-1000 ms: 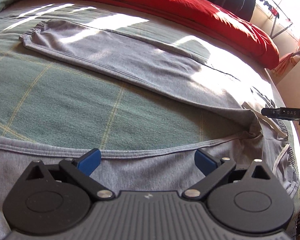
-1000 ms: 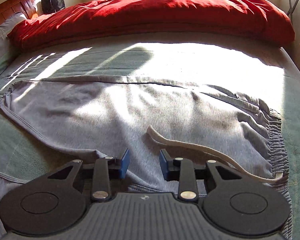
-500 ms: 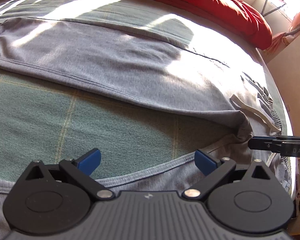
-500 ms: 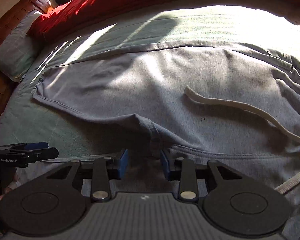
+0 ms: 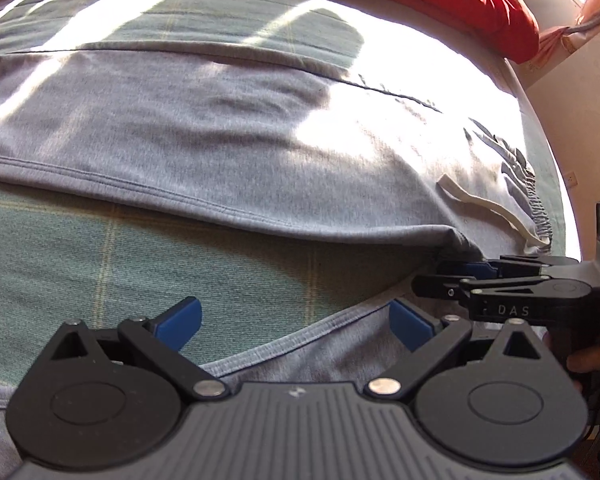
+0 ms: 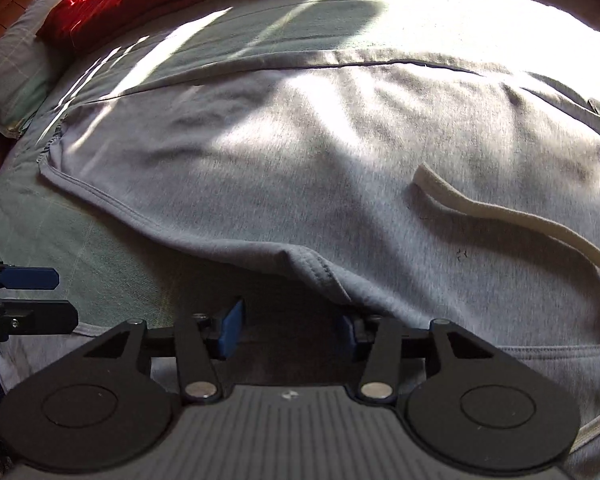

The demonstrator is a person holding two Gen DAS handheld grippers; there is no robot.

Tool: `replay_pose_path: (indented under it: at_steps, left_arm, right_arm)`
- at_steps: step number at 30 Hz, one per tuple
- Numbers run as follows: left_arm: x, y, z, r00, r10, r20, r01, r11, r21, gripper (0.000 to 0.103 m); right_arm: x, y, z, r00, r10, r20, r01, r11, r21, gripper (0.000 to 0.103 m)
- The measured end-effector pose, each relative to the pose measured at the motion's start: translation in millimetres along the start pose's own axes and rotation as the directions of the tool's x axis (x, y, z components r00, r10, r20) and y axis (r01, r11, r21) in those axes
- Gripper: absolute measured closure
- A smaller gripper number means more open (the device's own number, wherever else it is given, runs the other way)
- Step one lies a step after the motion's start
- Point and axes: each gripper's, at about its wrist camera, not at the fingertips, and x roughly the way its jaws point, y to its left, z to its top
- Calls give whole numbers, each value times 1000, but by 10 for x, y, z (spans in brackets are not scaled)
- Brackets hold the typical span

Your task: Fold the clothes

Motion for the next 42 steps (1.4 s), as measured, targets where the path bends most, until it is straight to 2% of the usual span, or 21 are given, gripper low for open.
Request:
replay_pose_path:
  at_steps: [4, 8, 12, 14, 16, 20, 22, 24, 27, 31, 35, 36, 38, 40, 42]
  left_arm:
    - [160, -269, 163, 1000, -19, -22, 21, 993, 117, 8]
    - [376, -636, 204, 997, -51, -50, 61, 968, 245, 9]
    - [549, -920, 115, 989, -107, -99, 132, 946, 297, 14]
    - [582, -999, 50, 981, -148, -128, 181, 937, 300, 14]
    - [630, -1068, -57, 966, -201, -164, 245, 917, 315, 14]
    - [805, -1161, -225, 946, -255, -200, 314, 873, 373, 14]
    - [914, -1119, -273, 948, -250, -197, 309, 868, 389, 14]
    - [967, -1004, -307, 956, -232, -179, 285, 878, 385, 19]
    - [872, -868, -363, 971, -197, -138, 235, 897, 374, 19]
    - [718, -759, -399, 972, -184, -146, 226, 897, 379, 19]
    - [627, -775, -395, 967, -222, -125, 253, 889, 381, 19]
    - [616, -797, -401, 967, -229, -110, 254, 885, 391, 19]
    - [676, -850, -426, 972, -209, -102, 233, 883, 407, 18]
    - [811, -867, -463, 980, -160, -119, 195, 893, 405, 18]
    - [850, -851, -498, 981, -164, -108, 193, 897, 398, 15]
  right_arm:
    - [-292, -134, -120, 999, -37, -21, 38, 998, 46, 50]
    - [-514, -423, -141, 995, -100, -8, 100, 985, 139, 45]
    - [-616, -603, -132, 994, -108, -1, 107, 977, 183, 45]
    - [-644, -651, -136, 995, -103, 5, 101, 977, 189, 45]
    - [-659, -712, -154, 994, -110, 8, 106, 973, 203, 45]
    - [-605, -869, -220, 992, -126, 12, 119, 959, 257, 45]
    - [-542, -916, -264, 992, -129, 17, 119, 952, 281, 45]
    - [-494, -925, -311, 991, -133, 26, 119, 949, 293, 45]
    - [-416, -918, -410, 988, -152, 40, 134, 947, 292, 45]
    - [-402, -870, -508, 981, -170, 97, 136, 948, 286, 45]
    - [-416, -753, -499, 977, -149, 153, 107, 962, 251, 45]
    - [-372, -720, -481, 979, -144, 143, 108, 966, 233, 45]
    - [-223, -659, -468, 976, -189, 110, 165, 966, 197, 44]
    - [-125, -625, -465, 973, -208, 104, 188, 967, 173, 38]
    - [-76, -599, -457, 972, -207, 109, 187, 968, 167, 29]
